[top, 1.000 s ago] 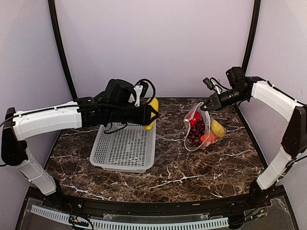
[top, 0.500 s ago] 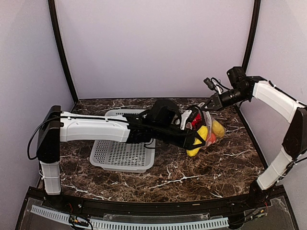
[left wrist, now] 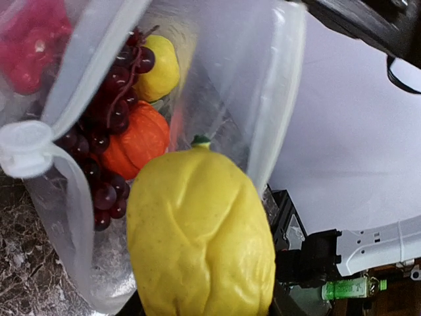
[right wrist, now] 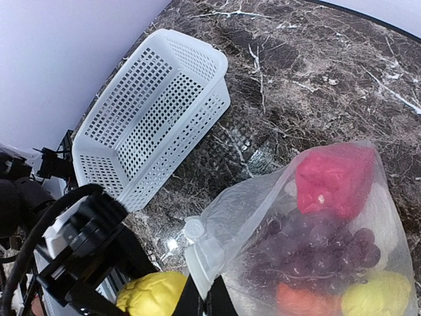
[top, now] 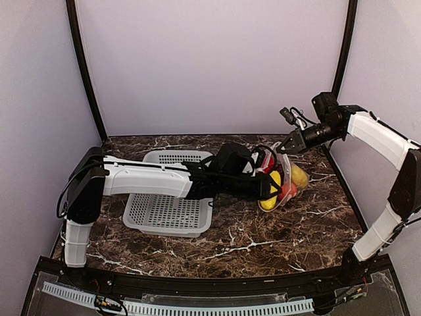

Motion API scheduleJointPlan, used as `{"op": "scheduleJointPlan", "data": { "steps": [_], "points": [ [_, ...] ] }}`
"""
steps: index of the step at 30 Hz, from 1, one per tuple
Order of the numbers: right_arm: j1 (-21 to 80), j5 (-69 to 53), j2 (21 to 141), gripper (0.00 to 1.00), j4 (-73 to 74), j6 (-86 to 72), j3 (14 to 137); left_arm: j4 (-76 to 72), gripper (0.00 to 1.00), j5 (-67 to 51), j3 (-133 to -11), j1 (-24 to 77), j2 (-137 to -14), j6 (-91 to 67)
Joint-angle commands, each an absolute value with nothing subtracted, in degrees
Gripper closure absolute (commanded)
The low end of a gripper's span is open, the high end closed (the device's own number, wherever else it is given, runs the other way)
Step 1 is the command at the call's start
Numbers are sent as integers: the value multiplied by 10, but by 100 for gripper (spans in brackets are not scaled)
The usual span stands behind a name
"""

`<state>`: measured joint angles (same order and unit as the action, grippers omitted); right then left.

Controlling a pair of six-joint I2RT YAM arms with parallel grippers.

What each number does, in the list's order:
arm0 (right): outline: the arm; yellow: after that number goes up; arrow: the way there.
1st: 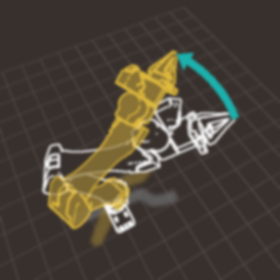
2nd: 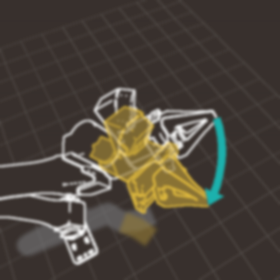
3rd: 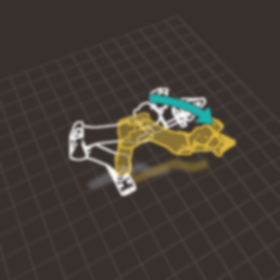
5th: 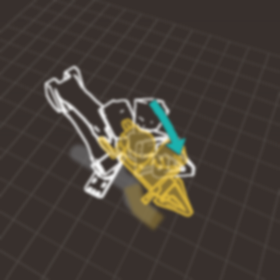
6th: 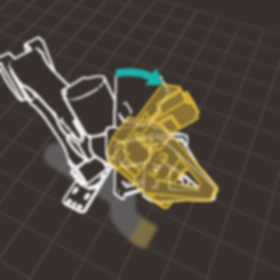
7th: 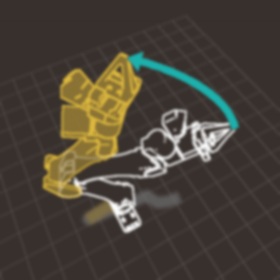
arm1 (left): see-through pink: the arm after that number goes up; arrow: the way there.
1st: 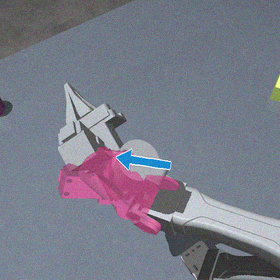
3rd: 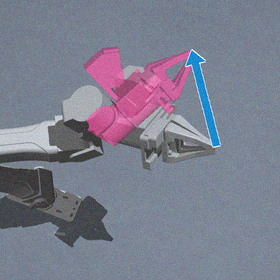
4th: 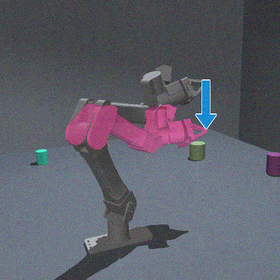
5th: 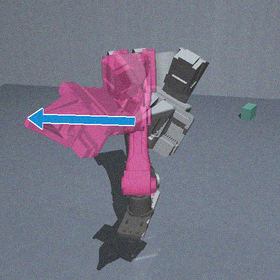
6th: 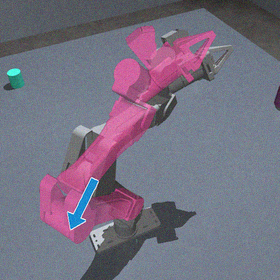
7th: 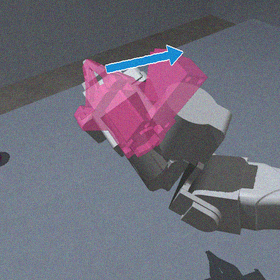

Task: Place the food in the zip-top bag and seal the zipper
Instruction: Place the fake fruit in the zipper food storage bag, then pass from the right arm to the left

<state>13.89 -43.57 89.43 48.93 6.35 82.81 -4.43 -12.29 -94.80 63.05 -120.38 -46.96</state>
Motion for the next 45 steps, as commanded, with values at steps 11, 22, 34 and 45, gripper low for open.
{"op": "scheduleJointPlan", "data": {
  "steps": [11, 22, 34, 45],
  "points": [
    [152, -526, 850, 100, 475, 53, 816, -134, 64, -40, -1051, 580, -1321, -624],
    [147, -525, 856, 100, 480, 55, 831, -57, 26, -6, -1073, 584, -1279, -580],
    [131, -514, 878, 100, 500, 73, 863, 7, 23, 35, -988, 612, -1135, -516],
    [132, -514, 879, 100, 624, 193, 908, -13, 27, -18, -771, 616, -964, -220]
  ]
}}
